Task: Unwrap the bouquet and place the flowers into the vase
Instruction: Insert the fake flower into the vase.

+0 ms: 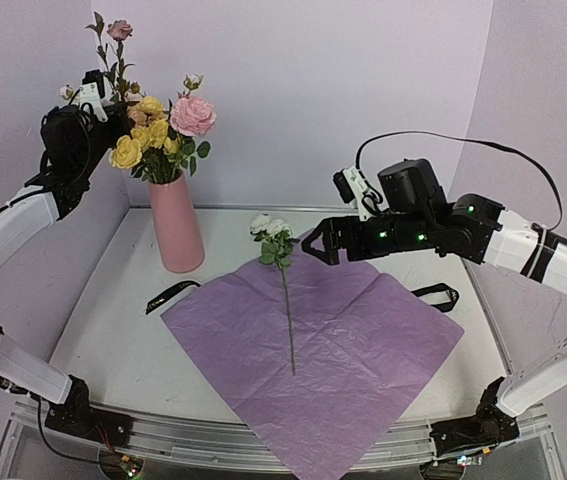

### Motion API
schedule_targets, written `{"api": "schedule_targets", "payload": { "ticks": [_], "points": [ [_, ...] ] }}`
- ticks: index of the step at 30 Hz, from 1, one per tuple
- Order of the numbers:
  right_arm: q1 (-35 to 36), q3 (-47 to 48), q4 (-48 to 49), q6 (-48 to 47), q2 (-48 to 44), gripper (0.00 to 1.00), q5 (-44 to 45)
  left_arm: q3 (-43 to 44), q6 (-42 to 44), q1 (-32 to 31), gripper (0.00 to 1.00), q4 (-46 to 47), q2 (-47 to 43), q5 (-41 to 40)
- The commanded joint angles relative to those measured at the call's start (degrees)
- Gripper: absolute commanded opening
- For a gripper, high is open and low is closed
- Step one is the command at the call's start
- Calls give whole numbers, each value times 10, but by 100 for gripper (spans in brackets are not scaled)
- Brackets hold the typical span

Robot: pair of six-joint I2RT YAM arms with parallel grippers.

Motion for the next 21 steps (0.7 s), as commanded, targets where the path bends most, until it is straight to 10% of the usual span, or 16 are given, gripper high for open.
{"api": "schedule_targets", "payload": {
  "ticks": [1, 7, 21],
  "points": [
    [-5, 29, -1, -2, 9, 98, -7, -3, -11, 3, 9, 23, 7, 16],
    [-9, 31, -1, -1, 16, 98, -11, 3, -23, 3, 34, 23, 7, 21],
    [-18, 35, -1, -3, 27, 98, -22, -14, -72, 3, 42, 9, -36, 30]
  ]
}}
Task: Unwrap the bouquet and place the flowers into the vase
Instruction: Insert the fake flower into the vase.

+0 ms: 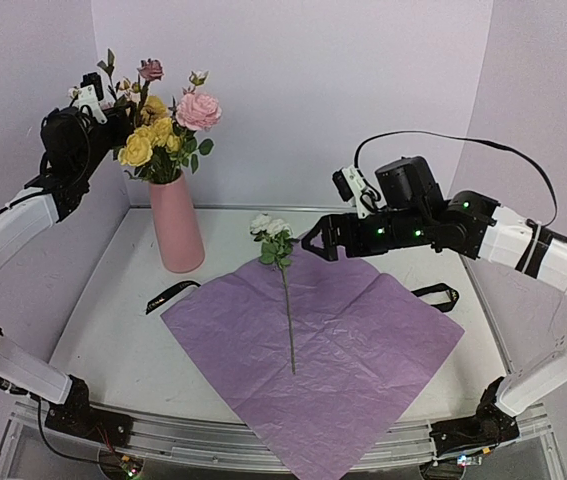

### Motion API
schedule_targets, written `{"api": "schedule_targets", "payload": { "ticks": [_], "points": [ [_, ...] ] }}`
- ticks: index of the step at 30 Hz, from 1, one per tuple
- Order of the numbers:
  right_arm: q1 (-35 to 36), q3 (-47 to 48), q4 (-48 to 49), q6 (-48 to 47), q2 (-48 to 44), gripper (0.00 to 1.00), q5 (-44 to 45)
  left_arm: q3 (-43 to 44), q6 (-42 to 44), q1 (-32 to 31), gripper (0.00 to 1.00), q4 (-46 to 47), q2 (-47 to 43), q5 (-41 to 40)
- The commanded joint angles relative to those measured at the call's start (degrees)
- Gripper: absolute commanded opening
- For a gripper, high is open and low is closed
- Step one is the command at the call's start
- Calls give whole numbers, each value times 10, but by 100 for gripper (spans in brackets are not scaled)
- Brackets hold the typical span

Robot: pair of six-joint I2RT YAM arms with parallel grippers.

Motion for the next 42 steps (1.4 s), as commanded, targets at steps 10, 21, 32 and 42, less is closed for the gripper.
{"api": "schedule_targets", "payload": {
  "ticks": [10, 21, 32, 42],
  "points": [
    [-9, 30, 2, -5, 21, 98, -18, 16, -20, 3, 54, -88, -61, 7],
    [-15, 34, 2, -8, 29, 98, -31, 23, -21, 3, 25, -108, -52, -3],
    [-21, 33, 1, -2, 37, 98, -37, 33, -39, 3, 58, -123, -64, -19],
    [-33, 37, -6, 14, 75, 98, -34, 77, -81, 3, 73, -235, -113, -56]
  ]
}}
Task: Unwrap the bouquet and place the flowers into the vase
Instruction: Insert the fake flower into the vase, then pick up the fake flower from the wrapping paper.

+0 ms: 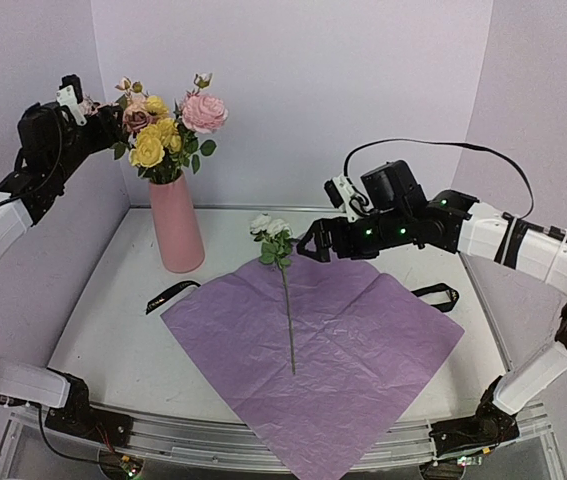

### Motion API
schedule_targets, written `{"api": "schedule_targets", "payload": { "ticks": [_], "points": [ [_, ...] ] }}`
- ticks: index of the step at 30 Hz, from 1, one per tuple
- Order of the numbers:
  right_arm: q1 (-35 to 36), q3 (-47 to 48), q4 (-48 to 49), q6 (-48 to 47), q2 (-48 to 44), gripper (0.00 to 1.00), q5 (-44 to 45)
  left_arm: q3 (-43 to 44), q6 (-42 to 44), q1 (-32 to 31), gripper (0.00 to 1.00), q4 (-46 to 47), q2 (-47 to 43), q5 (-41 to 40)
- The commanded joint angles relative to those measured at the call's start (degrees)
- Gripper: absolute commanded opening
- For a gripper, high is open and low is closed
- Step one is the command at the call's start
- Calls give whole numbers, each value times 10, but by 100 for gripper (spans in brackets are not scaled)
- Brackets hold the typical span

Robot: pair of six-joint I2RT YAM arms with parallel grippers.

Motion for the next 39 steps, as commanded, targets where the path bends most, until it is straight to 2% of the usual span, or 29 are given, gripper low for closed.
{"api": "schedule_targets", "payload": {
  "ticks": [1, 8, 14, 18, 25, 30, 39],
  "points": [
    [-8, 24, -8, 14, 23, 98, 0, 64, -31, 3, 74, -67, -35, -19],
    [-12, 41, -29, 42, 68, 92, 21, 76, -75, 3, 79, -107, -86, -46],
    [-12, 93, -87, 73, 134, 83, 70, 86, -146, 3, 77, -210, -121, -34],
    [-11, 99, -93, 94, 164, 78, 79, 84, -167, 3, 76, -285, -146, -27],
    [3, 99, -94, 131, 205, 70, 96, 77, -249, 3, 93, -406, -189, -42],
    [27, 120, -98, 144, 247, 65, 120, 68, -280, 3, 99, -505, -180, 7],
    [44, 153, -103, 162, 310, 58, 137, -41, -340, 3, 100, -543, -228, 110]
  ]
}}
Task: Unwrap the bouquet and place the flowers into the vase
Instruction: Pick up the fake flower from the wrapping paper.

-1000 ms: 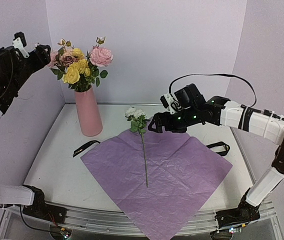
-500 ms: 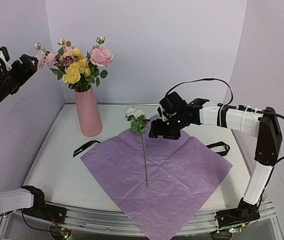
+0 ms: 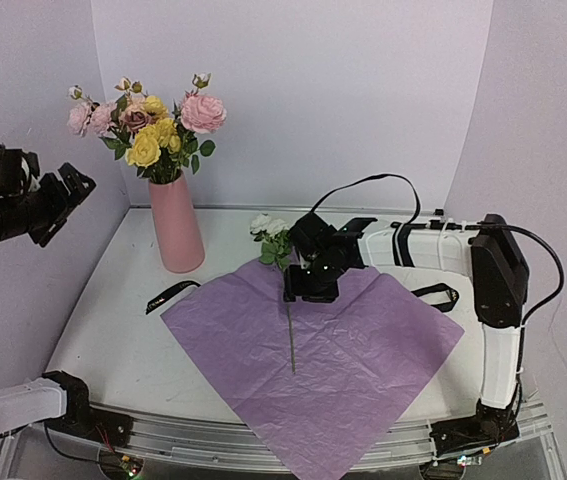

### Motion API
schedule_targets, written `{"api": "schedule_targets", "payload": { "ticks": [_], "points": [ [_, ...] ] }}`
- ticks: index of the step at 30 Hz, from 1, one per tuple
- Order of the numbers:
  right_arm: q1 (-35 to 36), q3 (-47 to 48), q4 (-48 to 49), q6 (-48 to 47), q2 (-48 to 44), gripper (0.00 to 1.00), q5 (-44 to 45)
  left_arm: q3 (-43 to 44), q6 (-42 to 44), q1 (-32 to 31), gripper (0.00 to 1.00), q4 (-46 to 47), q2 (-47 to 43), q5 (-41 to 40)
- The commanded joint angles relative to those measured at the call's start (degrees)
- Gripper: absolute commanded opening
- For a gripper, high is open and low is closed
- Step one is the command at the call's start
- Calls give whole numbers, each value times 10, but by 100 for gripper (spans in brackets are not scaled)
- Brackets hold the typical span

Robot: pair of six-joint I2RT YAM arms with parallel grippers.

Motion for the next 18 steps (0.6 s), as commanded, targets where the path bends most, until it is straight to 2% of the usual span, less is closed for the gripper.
{"api": "schedule_targets", "payload": {
  "ticks": [1, 6, 9, 18],
  "points": [
    [9, 42, -28, 8, 31, 57, 36, -55, -47, 3, 99, -38, -31, 77],
    [12, 60, -30, 18, 69, 54, 36, -124, -68, 3, 99, -38, -48, 130],
    [12, 68, -31, 20, 87, 48, 46, -157, -81, 3, 100, -36, -54, 144],
    [12, 96, -40, 11, 133, 40, 66, -195, -79, 3, 99, -27, -52, 156]
  ]
}}
